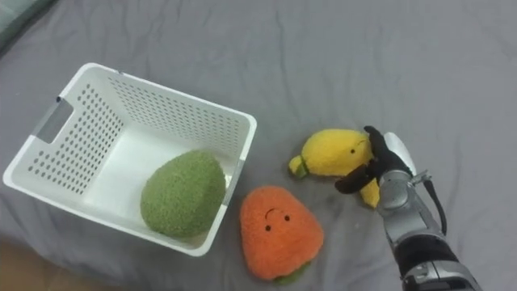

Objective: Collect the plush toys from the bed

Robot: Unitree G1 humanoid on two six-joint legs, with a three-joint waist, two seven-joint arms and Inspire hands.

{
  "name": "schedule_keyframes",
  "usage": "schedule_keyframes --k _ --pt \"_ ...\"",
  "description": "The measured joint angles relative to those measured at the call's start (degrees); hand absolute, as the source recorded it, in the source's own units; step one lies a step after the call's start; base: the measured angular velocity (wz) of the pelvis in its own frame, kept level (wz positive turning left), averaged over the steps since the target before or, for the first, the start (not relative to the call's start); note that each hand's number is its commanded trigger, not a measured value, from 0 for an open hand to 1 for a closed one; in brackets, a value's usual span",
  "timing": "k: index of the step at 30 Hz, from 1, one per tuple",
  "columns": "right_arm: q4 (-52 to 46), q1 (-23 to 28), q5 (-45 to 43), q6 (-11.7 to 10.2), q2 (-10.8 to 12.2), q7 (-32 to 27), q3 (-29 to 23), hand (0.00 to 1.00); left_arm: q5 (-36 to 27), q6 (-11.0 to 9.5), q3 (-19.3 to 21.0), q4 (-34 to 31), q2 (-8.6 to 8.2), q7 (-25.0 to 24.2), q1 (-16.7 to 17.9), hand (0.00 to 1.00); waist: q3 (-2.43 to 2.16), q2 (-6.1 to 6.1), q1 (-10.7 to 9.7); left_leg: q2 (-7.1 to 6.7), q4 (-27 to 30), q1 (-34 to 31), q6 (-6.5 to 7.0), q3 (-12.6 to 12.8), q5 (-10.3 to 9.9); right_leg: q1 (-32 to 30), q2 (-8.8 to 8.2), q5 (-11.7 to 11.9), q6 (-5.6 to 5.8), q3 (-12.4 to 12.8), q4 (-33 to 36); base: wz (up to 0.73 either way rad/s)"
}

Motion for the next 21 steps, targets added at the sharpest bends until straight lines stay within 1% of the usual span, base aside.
schedule_keyframes --k 1,3,4,5,6,12,21 --pt "1.08 -0.92 -0.15 -0.26 -0.25 -0.43 -0.07 0.0 0.0 -0.33 0.01 0.2 0.18 -0.01 -0.35 0.0 0.22 -0.38 0.0 0.01 0.0 -0.3 0.0 0.0 0.0 -0.26 0.01 -0.05 -0.02 -0.03 0.0 0.0" --pt "1.36 -1.62 -0.24 -0.35 -0.59 -1.28 -0.12 0.0 0.0 -0.75 0.0 0.23 0.52 -0.04 -0.62 0.0 0.51 -0.91 0.01 0.02 0.01 -0.94 -0.01 -0.09 0.0 -0.81 0.05 -0.08 -0.02 -0.12 -0.01 0.05" --pt "1.51 -2.03 -0.25 -0.37 -0.69 -1.92 -0.12 0.2 0.02 -0.81 0.0 0.21 0.57 -0.09 -0.68 0.0 0.63 -1.13 -0.01 0.01 0.02 -1.3 0.0 -0.19 0.0 -1.09 0.05 -0.08 -0.03 -0.21 -0.01 0.05" --pt "1.72 -2.16 -0.26 -0.42 -0.81 -2.14 -0.11 0.72 0.02 -0.81 0.0 0.21 0.56 -0.1 -0.75 0.0 0.66 -1.18 0.0 -0.02 0.03 -1.44 0.0 -0.26 0.0 -1.19 0.04 -0.08 -0.02 -0.24 -0.01 0.07" --pt "2.8 -2.7 -0.26 -0.57 -0.96 -2.44 -0.11 1.0 0.03 -0.81 -0.06 0.23 0.54 -0.23 -0.85 0.0 0.66 -1.19 0.04 -0.08 0.05 -1.61 0.0 -0.5 0.0 -1.26 0.01 -0.08 -0.02 -0.19 -0.04 0.07" --pt "5.71 -4.0 0.18 -0.92 -1.2 -2.84 -0.09 1.0 0.02 -0.89 -0.01 0.61 0.54 -0.96 -0.88 0.0 0.69 -1.22 0.57 -0.08 0.09 -1.85 0.0 -0.73 0.0 -1.35 0.05 -0.08 -0.02 -0.36 -0.14 0.01" --pt "7.48 -4.15 1.45 -0.91 -1.58 -2.93 1.18 1.0 0.0 -0.94 -0.03 0.7 0.38 -1.15 -0.88 0.0 0.65 -1.07 1.11 -0.07 0.64 -1.92 -0.01 -0.73 0.0 -1.17 0.06 -0.08 -0.03 -0.59 -0.14 0.0"
